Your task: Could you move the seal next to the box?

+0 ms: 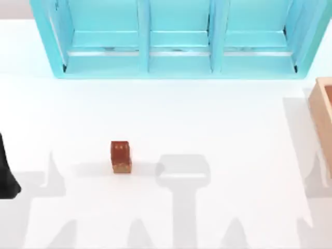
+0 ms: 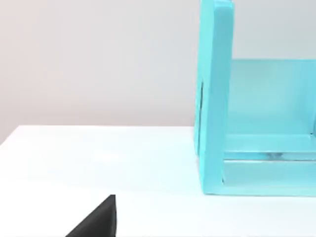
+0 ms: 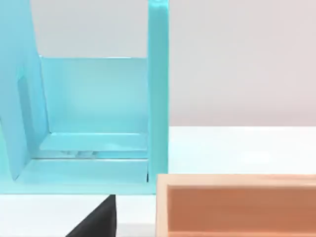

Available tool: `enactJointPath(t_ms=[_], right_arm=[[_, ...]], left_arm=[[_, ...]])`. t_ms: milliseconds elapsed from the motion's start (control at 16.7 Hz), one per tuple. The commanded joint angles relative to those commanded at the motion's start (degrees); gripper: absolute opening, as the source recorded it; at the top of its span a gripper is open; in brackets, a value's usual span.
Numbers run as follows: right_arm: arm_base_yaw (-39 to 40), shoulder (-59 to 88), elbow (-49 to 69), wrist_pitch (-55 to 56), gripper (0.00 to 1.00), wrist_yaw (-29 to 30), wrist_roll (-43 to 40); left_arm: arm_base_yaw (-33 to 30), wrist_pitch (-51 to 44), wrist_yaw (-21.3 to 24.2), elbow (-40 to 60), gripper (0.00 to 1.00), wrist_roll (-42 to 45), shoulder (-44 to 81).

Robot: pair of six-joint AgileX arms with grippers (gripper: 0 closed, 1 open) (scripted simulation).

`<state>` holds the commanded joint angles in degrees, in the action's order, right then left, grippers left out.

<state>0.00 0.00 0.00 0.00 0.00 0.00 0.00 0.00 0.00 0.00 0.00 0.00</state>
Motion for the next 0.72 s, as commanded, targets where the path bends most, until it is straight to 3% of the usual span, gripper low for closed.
enactJointPath(t_ms=[360, 720], right_arm=[[2.56, 4.97, 3.6, -3.58, 1.0, -0.29, 1.46], [12.43, 27.04, 20.33, -19.05, 1.0, -0.68, 8.3]], left_arm=[[0.0, 0.0, 0.0, 0.0, 1.0, 0.0, 0.0], [0.0, 0.0, 0.0, 0.0, 1.0, 0.0, 0.0]])
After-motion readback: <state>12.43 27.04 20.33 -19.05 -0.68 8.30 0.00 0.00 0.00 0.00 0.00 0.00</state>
